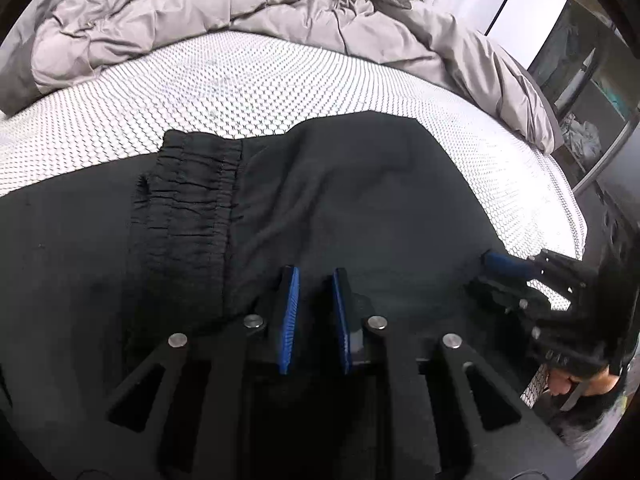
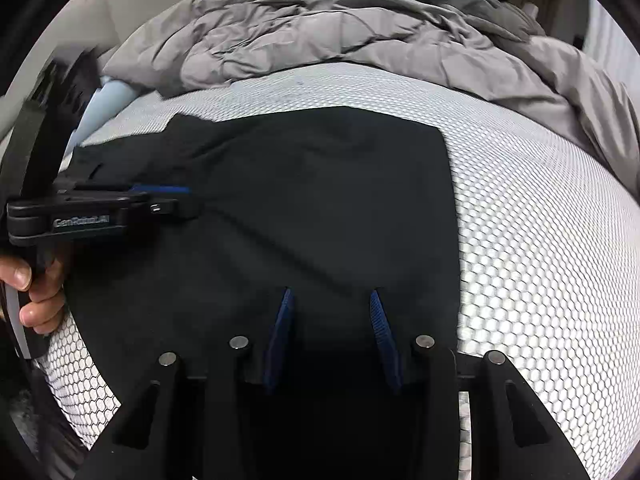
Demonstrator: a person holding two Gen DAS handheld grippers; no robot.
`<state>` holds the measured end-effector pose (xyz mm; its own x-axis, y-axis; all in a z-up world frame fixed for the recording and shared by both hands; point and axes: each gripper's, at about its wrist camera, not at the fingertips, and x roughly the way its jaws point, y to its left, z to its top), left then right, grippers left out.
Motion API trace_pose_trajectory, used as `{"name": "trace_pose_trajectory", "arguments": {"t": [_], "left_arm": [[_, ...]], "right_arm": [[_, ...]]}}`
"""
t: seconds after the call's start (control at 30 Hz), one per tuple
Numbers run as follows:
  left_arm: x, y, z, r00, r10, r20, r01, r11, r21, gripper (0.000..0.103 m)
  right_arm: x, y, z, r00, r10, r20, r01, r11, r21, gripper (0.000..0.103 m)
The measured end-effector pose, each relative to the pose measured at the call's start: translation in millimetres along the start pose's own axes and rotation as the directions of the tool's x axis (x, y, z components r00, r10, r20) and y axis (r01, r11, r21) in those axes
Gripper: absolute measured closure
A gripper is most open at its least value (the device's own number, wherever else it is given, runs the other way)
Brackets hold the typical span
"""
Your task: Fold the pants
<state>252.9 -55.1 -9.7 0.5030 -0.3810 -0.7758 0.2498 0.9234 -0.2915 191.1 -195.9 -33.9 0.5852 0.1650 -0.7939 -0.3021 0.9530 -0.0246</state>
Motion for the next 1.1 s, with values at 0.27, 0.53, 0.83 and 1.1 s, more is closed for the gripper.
{"name": "trace_pose_trajectory", "arguments": {"t": [0.27,0.53,0.83,1.1], "left_arm": [[-26.2,-11.5,-17.7,0.997,0.066,0.036,-0.068,0.996,0.059,0.086],[-49.1,-7.0,-8.1,0.992,0.072,0.101,-0.079,0.995,0.068,0.086],[15.4,11.5,41.1,0.994,0.101,-0.038,-0.1,0.994,0.034,0.087],[13.7,35.9,40.8,0.999,0.016,-0.032,-0.017,1.0,-0.015,0.093]], "right_arm": [[2.0,4.8,-1.7,1.0,-0.025,0.016,0.026,1.0,-0.014,0.058],[-6.3,5.6,3.3,0.999,0.001,0.041,-0.001,1.0,0.004,0.058],[42.7,4.2,61.7,0.994,0.105,-0.026,-0.104,0.993,0.052,0.058],[41.1,-10.0,46.7,0.973,-0.225,-0.054,0.221,0.973,-0.07,0.058]]}}
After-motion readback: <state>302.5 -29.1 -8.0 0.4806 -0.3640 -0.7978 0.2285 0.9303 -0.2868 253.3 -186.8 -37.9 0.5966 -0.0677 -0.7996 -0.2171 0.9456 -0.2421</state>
